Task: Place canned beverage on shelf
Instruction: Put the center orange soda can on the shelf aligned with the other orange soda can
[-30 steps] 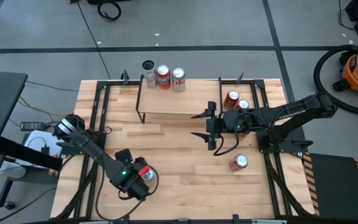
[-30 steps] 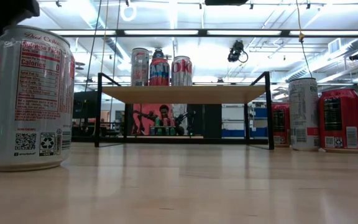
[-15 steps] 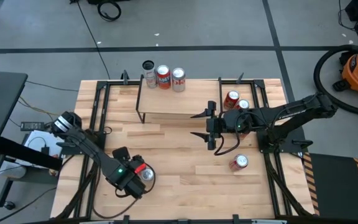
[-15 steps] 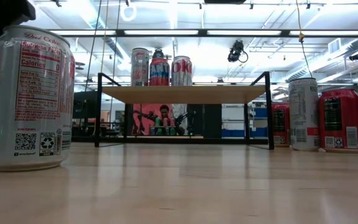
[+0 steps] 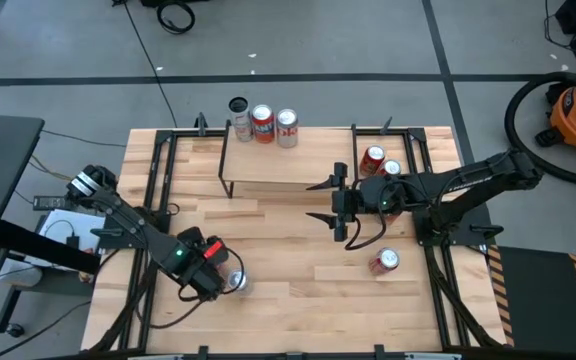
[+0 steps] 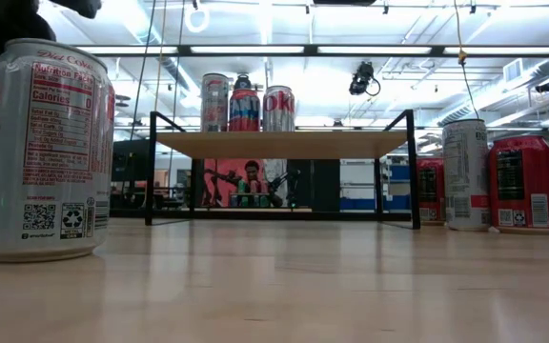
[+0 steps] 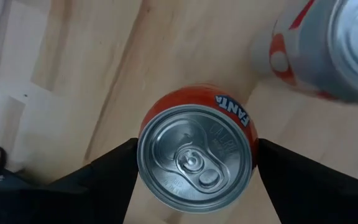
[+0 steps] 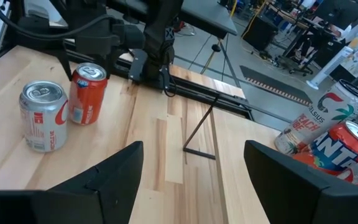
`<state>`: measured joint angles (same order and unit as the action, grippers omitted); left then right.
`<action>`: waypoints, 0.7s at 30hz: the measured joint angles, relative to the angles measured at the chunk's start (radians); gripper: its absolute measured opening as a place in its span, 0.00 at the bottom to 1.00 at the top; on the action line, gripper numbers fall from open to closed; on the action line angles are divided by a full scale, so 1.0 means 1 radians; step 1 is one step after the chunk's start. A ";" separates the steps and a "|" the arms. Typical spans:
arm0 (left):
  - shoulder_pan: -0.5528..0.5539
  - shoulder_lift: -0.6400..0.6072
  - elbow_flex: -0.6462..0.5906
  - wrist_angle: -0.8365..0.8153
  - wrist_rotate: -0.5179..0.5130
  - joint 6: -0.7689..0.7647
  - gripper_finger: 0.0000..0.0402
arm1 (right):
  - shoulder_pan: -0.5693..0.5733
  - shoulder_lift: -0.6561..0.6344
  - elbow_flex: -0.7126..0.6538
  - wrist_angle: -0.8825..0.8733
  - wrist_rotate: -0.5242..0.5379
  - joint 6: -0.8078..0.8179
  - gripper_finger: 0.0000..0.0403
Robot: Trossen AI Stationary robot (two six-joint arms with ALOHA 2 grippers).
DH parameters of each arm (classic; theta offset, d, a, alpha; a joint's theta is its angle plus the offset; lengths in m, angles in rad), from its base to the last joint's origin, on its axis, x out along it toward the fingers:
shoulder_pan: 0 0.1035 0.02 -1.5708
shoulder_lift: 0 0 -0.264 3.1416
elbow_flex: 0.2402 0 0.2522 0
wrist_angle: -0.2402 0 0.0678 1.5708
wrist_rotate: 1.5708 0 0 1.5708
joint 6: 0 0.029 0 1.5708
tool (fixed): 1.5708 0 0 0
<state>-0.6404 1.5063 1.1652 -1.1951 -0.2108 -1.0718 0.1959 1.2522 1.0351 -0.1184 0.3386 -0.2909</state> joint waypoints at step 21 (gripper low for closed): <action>0.261 0.000 0.003 0.075 -0.039 0.332 0.74 | 0.000 0.005 0.000 0.014 -0.008 0.000 0.71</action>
<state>-0.3794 1.5063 1.1687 -1.1196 -0.2494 -0.7394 0.1959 1.2571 1.0351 -0.1043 0.3307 -0.2905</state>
